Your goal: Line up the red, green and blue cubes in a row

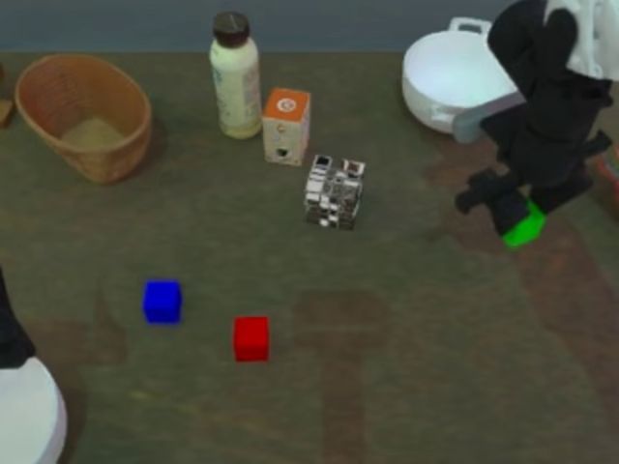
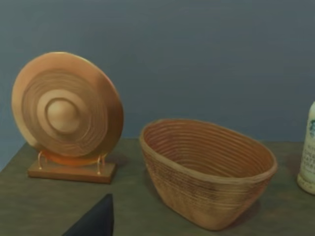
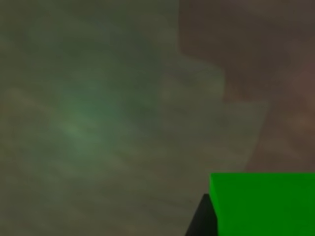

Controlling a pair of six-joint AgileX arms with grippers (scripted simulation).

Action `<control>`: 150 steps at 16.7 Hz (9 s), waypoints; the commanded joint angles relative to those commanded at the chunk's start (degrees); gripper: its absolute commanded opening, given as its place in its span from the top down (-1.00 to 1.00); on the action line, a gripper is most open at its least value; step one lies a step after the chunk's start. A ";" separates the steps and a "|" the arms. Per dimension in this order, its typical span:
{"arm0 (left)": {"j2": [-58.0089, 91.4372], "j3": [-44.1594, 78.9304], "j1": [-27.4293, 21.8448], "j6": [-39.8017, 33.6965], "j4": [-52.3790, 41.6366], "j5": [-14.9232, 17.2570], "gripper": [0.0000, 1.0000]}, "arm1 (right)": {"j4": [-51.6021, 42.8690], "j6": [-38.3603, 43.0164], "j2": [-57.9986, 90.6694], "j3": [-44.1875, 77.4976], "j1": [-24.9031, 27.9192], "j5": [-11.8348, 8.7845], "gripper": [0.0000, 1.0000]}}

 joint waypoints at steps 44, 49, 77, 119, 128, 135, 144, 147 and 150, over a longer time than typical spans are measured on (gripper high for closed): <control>0.00 0.00 0.00 0.00 0.00 0.00 -1.00 | 9.40 54.31 3.73 -5.88 27.57 0.84 0.25; 0.00 0.00 0.00 0.00 0.00 0.00 -1.00 | 9.40 54.31 3.73 -5.88 27.57 0.84 -0.51; 1.44 1.37 -0.40 -0.33 -0.93 0.07 -1.00 | -3.07 53.29 -2.81 1.13 27.09 1.40 -1.00; 118.71 71.85 -19.66 -18.42 -42.86 0.11 -1.00 | 60.68 9.26 -123.74 -95.51 -16.30 0.02 -1.00; 120.55 70.04 -19.67 -18.40 -39.48 0.13 -0.55 | 60.68 9.26 -123.74 -95.51 -16.30 0.02 -1.00; 120.55 70.04 -19.67 -18.40 -39.48 0.13 0.51 | 60.68 9.26 -123.74 -95.51 -16.30 0.02 -1.00; 120.55 70.04 -19.67 -18.40 -39.48 0.13 1.00 | 60.68 9.26 -123.74 -95.51 -16.30 0.02 -1.00; 119.20 70.45 -19.58 -18.11 -40.13 -0.24 1.00 | 60.68 9.26 -123.74 -95.51 -16.30 0.02 -1.00; 118.17 71.81 -19.47 -18.12 -42.52 -0.26 1.00 | 60.68 9.26 -123.74 -95.51 -16.30 0.02 -1.00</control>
